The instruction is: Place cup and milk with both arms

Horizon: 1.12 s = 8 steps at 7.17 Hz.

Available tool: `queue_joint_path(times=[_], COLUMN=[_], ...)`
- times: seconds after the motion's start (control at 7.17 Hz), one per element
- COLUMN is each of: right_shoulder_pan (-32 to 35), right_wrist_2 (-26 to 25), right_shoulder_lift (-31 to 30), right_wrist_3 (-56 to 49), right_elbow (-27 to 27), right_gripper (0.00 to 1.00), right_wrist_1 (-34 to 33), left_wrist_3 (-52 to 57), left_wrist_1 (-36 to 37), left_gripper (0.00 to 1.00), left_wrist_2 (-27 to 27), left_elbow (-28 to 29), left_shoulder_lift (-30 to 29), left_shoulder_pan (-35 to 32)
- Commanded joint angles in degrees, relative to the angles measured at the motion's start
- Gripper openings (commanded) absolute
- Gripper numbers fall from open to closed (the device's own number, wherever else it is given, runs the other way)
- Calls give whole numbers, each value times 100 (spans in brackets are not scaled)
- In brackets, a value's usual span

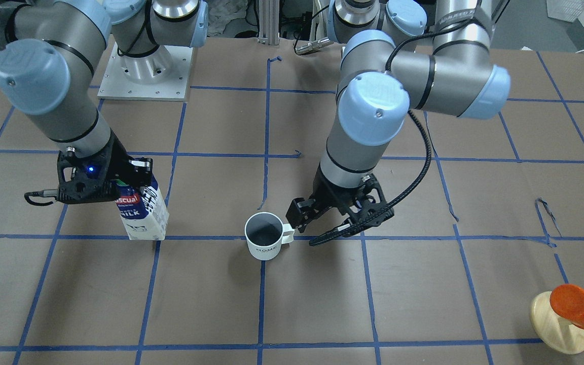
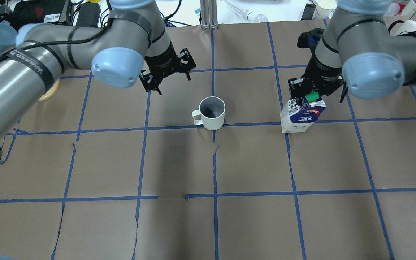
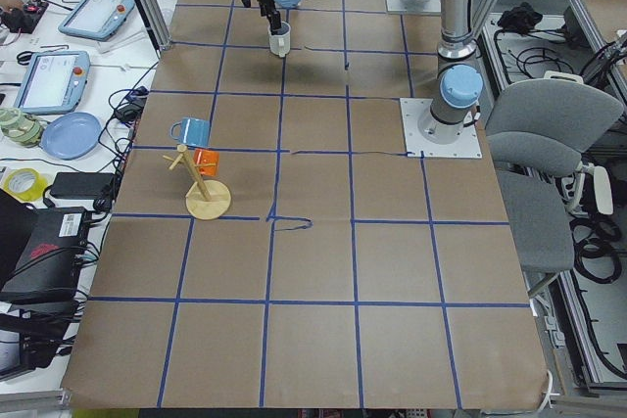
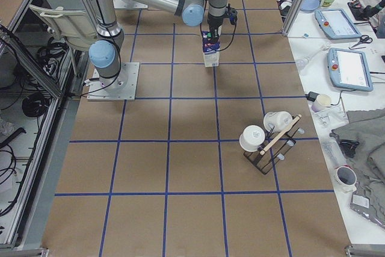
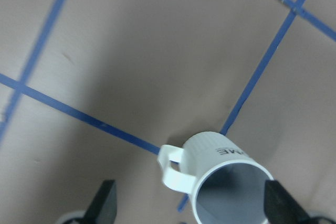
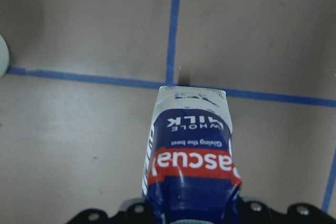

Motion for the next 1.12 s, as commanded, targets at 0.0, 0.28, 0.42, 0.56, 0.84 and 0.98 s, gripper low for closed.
queue_joint_path(times=[0.0,0.28,0.42,0.56,0.84,0.98], right_shoulder_pan=[673,1062,1202,1273,1274,1274], right_wrist_2=[127,197,345,356,347,338], right_shoulder_lift=[816,1047,1056,1056,1074,1100], right_wrist_3=[966,1503,1566,1584,1541,1549], right_elbow=[-938,-1125,-1117,-1117,-1090,-1099], right_gripper=[34,34,34,34,39,45], right_wrist_1=[-2,-46,-55,-55,-55,-63], left_wrist_3=[1012,1676,2030,2051,2095,2130], left_wrist_1=[-621,-1043,-1271,-1438,-1510,-1449], left_gripper=[100,100,100,100,100,100], left_wrist_2=[177,133,158,202,246,743], left_elbow=[317,221,221,195,73,-154], left_shoulder_lift=[401,788,964,1088,1272,1282], left_shoulder_pan=[600,918,989,1007,1016,1069])
